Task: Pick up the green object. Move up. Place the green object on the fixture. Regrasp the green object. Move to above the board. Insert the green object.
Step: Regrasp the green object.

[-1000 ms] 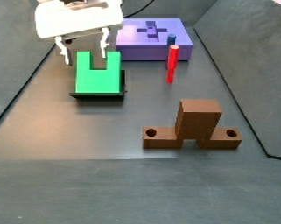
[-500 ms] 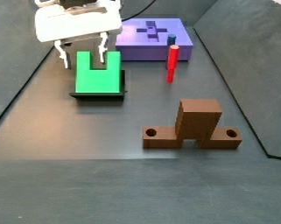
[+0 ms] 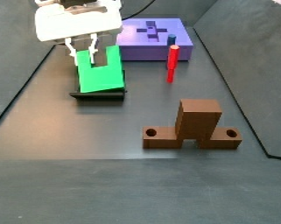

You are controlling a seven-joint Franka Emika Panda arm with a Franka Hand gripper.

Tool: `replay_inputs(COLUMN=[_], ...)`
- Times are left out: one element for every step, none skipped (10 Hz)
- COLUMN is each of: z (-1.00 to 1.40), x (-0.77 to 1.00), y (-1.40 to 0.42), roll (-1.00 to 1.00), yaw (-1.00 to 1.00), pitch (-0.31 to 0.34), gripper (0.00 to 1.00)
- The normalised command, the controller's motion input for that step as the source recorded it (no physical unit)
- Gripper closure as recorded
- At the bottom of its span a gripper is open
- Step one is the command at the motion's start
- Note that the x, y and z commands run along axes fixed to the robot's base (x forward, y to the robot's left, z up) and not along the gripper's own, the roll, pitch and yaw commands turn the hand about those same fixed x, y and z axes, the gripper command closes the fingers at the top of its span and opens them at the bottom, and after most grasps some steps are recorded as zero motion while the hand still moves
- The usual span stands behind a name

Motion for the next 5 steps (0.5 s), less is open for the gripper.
replay_inputs(z=[0.0, 0.0, 0.0, 0.0, 0.0], x=[0.0, 0.0, 0.0, 0.0, 0.0], y=[0.0, 0.0, 0.0, 0.0, 0.0], roll=[0.0, 0.0, 0.0, 0.0, 0.0], yaw=[0.0, 0.0, 0.0, 0.0, 0.0], pitch=[0.0, 0.0, 0.0, 0.0, 0.0], gripper=[1.0, 1.0, 1.0, 1.0, 1.0])
